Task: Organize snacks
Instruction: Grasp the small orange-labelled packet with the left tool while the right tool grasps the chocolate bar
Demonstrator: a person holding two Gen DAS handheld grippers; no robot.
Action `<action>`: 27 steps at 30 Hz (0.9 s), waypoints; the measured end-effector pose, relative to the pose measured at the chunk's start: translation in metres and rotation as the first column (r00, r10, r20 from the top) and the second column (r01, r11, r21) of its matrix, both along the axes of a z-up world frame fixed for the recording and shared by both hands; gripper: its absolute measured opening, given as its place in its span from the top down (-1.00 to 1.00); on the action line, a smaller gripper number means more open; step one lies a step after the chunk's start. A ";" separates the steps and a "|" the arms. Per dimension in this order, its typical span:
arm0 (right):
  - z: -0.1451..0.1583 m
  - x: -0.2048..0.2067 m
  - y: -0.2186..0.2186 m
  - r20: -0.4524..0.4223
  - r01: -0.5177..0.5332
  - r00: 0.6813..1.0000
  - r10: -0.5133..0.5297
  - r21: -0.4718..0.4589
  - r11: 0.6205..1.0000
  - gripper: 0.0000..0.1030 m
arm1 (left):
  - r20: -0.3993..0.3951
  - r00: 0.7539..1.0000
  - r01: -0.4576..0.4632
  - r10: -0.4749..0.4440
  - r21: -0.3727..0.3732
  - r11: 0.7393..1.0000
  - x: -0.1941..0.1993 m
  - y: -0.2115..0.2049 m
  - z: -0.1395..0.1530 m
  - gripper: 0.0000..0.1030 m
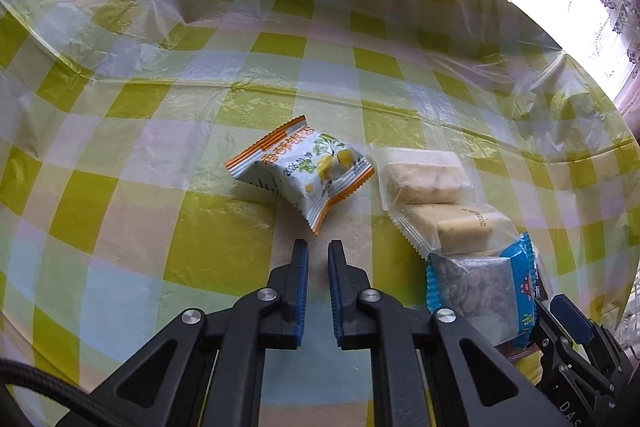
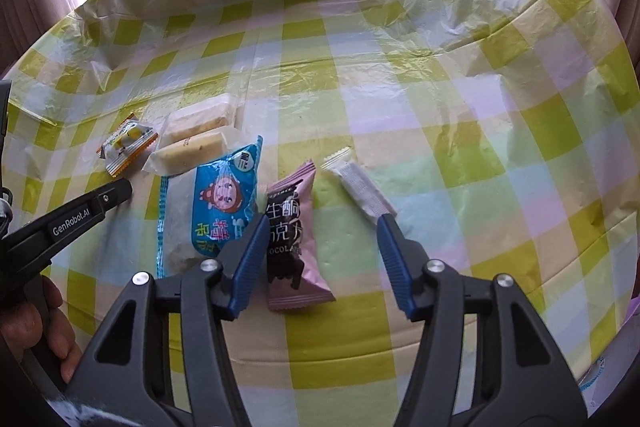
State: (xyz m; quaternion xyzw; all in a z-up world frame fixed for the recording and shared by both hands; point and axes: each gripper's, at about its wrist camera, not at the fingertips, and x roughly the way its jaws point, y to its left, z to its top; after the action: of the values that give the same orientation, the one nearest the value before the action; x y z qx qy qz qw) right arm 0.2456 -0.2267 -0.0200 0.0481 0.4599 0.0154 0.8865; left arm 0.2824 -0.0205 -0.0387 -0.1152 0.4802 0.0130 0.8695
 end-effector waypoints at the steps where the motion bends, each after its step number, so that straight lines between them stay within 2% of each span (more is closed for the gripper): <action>1: -0.003 0.002 0.002 -0.012 -0.010 1.000 0.010 0.001 1.000 -0.14 | 0.000 1.000 0.000 0.000 0.001 1.000 0.000 0.000 0.000 0.79; 2: -0.006 0.004 0.003 -0.027 -0.022 0.999 0.022 0.008 1.000 -0.12 | 0.001 1.000 0.000 0.000 0.001 1.000 0.000 0.000 0.000 0.79; 4: -0.014 0.006 0.003 -0.058 -0.027 0.998 0.029 0.024 0.999 0.12 | 0.001 1.000 -0.006 0.006 -0.006 1.000 0.000 0.001 0.000 0.77; 6: -0.013 0.007 0.004 -0.045 -0.029 0.999 0.029 0.003 1.000 0.39 | -0.001 1.000 -0.007 0.007 -0.021 1.000 -0.002 0.004 0.001 0.64; 7: -0.013 0.007 0.003 -0.044 -0.030 0.999 0.031 0.008 1.000 0.52 | 0.003 1.000 -0.010 0.010 -0.031 0.999 -0.004 0.006 0.002 0.52; 9: -0.013 0.007 0.000 -0.040 -0.024 0.999 0.024 0.019 1.000 0.58 | 0.021 0.999 -0.023 0.024 -0.062 0.998 -0.007 0.012 0.005 -0.11; 10: -0.013 0.007 -0.001 -0.039 -0.019 0.999 0.020 0.027 0.999 0.59 | 0.039 0.999 -0.031 0.034 -0.062 0.998 -0.008 0.014 0.009 -0.19; 13: -0.010 0.003 -0.007 -0.027 0.005 1.000 -0.004 0.040 0.999 0.61 | 0.093 0.995 -0.025 0.025 0.000 1.000 -0.002 0.015 0.020 -0.26; 15: -0.006 0.001 -0.010 -0.014 0.011 1.000 -0.010 0.036 0.999 0.61 | 0.115 0.993 0.011 -0.015 0.035 0.999 0.005 0.013 0.022 -0.38; 18: 0.000 -0.002 -0.007 -0.004 0.006 1.000 -0.006 0.001 1.000 0.61 | 0.120 0.988 0.078 -0.093 0.125 0.989 0.017 0.006 0.019 -0.46; 19: 0.001 -0.004 -0.007 -0.002 0.012 1.000 -0.012 -0.020 1.000 0.61 | 0.111 0.989 0.080 -0.095 0.133 0.988 0.022 0.006 0.015 -0.49; 23: 0.004 -0.007 -0.008 0.012 0.038 0.999 -0.037 -0.078 0.996 0.61 | 0.048 0.999 -0.010 0.011 -0.032 0.999 0.030 0.025 0.000 -0.50; 27: 0.010 -0.010 -0.009 0.035 0.071 0.997 -0.067 -0.138 0.988 0.61 | 0.020 1.000 -0.022 0.023 -0.046 0.999 0.034 0.018 -0.003 -0.49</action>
State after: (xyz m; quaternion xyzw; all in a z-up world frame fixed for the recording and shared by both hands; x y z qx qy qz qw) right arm 0.2355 -0.2361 -0.0103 0.0018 0.4445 -0.0466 0.8945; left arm 0.3169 -0.0023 -0.0414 -0.1408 0.4699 0.0105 0.8713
